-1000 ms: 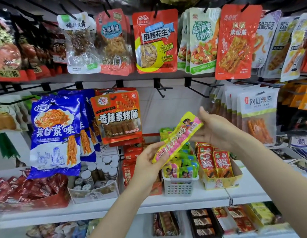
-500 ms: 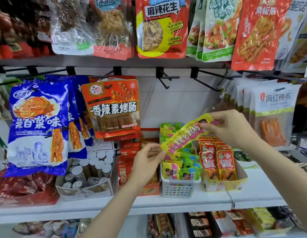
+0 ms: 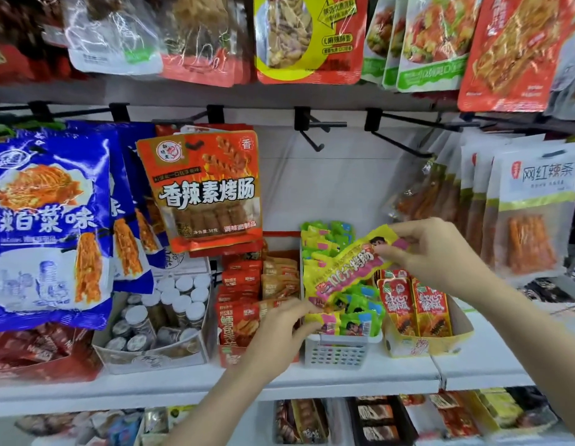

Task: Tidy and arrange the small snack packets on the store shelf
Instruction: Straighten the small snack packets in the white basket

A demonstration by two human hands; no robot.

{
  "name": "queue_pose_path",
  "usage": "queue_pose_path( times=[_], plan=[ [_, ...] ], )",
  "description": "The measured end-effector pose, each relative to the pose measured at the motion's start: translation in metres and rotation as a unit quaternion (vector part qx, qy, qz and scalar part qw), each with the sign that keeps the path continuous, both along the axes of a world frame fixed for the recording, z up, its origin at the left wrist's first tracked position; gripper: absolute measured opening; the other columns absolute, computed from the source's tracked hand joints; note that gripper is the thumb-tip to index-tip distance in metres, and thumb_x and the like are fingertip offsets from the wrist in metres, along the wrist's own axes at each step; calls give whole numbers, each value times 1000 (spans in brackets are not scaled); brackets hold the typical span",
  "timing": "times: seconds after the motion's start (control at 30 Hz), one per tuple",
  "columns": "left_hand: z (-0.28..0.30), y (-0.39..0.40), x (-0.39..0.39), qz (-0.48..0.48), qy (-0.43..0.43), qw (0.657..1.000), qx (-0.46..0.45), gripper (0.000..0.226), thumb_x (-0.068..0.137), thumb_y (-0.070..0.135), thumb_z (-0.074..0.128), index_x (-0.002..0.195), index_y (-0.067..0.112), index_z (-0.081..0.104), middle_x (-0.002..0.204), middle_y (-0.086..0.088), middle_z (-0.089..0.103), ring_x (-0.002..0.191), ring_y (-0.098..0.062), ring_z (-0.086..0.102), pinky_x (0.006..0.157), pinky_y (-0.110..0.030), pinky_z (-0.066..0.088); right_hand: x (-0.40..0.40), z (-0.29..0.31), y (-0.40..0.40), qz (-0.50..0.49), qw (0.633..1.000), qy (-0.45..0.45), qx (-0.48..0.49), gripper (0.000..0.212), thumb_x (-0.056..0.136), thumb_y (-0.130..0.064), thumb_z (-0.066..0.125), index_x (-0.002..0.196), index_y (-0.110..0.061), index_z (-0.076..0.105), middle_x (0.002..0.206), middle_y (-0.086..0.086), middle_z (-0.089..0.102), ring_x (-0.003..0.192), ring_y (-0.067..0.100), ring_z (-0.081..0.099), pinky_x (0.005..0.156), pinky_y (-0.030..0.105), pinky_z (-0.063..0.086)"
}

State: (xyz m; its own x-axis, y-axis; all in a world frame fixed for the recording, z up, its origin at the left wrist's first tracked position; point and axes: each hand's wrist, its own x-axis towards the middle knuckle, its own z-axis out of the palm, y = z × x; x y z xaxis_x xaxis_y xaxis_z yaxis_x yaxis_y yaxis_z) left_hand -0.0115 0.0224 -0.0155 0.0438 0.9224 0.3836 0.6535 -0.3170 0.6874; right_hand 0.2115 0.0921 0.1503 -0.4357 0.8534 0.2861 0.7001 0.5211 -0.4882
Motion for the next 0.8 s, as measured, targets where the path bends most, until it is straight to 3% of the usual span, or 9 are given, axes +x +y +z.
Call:
queue_pose_path(
  times=[0.07,0.17,0.27,0.4,0.47,0.57,0.7,0.8],
  plan=[
    [0,-3,0,5,2,1000,17,12,94,18,66,104,18,72,93,18,60,84,12,55,73,-7,37,-10,-9,-1,10,998,-54,18,10,87,-38,69,78,-36,72,61,-19,67,52,0,54,61,21,42],
    [-1,-5,-2,10,0,1000,21,10,95,18,64,100,16,73,94,13,64,87,5,58,76,-17,45,-33,-29,2,30,990,-129,43,23,91,-35,66,107,-20,74,87,3,74,81,21,67,76,30,49],
    [0,-6,-1,15,-1,1000,27,9,95,17,64,97,14,72,91,11,64,84,-1,58,76,-19,46,-63,-48,1,57,978,-198,26,23,94,-30,62,112,-18,70,94,9,71,96,32,65,81,37,52],
    [-1,-6,0,28,-18,999,28,9,94,15,65,99,13,73,92,8,66,85,0,59,75,-13,42,-73,-53,7,69,974,-217,-6,30,87,-32,70,113,-16,71,116,8,61,108,25,59,91,37,49],
    [-1,-5,0,28,-28,999,24,8,94,15,66,98,13,72,95,8,66,87,0,59,77,-15,43,-61,-45,11,54,983,-168,-41,40,79,-36,79,115,-20,72,105,-1,67,93,13,62,91,30,49],
    [-4,-4,1,42,-23,998,31,6,92,16,67,94,13,73,110,7,58,102,-4,55,88,-21,42,-54,-46,11,32,994,-101,-34,33,74,-33,84,102,-17,77,96,0,76,84,9,68,82,17,49],
    [-4,-2,0,57,16,995,86,6,91,20,69,90,17,74,145,10,40,137,-1,28,111,-16,24,-74,-71,2,36,990,-136,-24,23,80,-33,78,101,-22,78,96,-2,76,92,15,67,84,30,53],
    [-2,-1,-3,9,16,998,68,7,94,20,65,92,18,71,153,17,35,137,11,29,109,-11,26,-72,-72,9,41,989,-121,-70,18,80,-28,79,97,-22,79,92,-2,76,88,13,68,83,33,55]
  ],
)
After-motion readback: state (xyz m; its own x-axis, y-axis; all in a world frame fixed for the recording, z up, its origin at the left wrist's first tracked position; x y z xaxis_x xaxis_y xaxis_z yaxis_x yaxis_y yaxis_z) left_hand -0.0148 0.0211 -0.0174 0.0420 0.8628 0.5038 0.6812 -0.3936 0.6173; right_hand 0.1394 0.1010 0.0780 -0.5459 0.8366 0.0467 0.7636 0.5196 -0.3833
